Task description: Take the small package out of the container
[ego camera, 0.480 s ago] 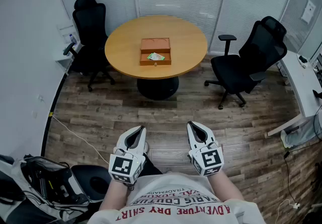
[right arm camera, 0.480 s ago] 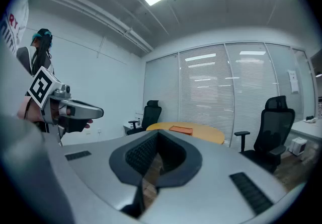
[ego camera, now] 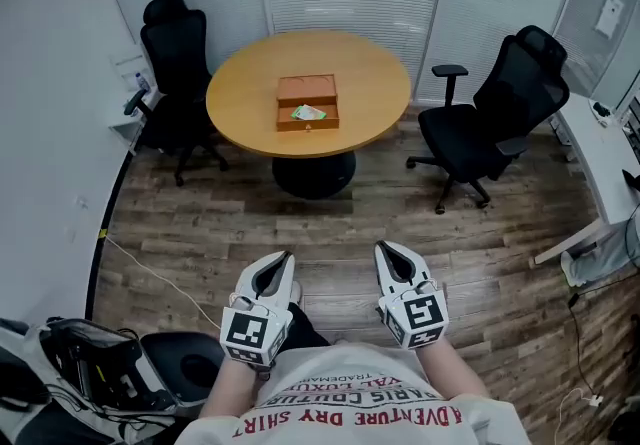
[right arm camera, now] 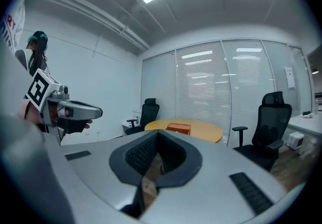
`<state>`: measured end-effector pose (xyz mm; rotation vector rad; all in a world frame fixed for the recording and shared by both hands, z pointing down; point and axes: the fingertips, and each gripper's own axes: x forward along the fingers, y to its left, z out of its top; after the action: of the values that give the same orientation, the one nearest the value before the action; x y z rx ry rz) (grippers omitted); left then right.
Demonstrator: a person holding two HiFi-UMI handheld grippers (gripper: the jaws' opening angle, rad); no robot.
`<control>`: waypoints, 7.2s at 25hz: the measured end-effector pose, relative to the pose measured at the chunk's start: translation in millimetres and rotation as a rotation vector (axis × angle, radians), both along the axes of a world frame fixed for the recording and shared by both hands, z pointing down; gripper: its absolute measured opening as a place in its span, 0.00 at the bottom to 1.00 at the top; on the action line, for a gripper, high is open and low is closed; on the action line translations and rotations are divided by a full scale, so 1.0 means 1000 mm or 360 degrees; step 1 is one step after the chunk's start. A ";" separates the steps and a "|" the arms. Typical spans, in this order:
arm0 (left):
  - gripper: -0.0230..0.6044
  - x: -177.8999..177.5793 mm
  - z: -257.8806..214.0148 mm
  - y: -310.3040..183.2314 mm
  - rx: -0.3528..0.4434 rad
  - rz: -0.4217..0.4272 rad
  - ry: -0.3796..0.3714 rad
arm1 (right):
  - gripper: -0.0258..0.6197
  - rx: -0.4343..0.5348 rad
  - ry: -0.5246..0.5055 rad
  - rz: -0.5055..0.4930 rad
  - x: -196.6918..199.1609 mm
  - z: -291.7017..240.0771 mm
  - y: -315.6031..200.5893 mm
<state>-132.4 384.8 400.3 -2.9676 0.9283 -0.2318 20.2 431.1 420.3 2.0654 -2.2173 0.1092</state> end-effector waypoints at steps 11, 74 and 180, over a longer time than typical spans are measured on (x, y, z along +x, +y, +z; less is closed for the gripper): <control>0.05 0.007 0.013 -0.042 -0.0071 0.0011 -0.0027 | 0.05 -0.0099 -0.0072 0.0055 0.011 0.020 -0.037; 0.06 0.173 0.041 -0.594 -0.0308 -0.0232 -0.0156 | 0.05 -0.0789 0.0091 -0.0463 0.147 0.116 -0.614; 0.06 0.199 -0.037 -0.677 -0.0070 0.0045 -0.0026 | 0.59 0.0024 -0.0120 0.0013 0.191 -0.039 -0.674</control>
<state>66.3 -291.9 363.1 -3.0115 0.8901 -0.2793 211.5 -242.9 381.5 2.1123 -2.2593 0.1744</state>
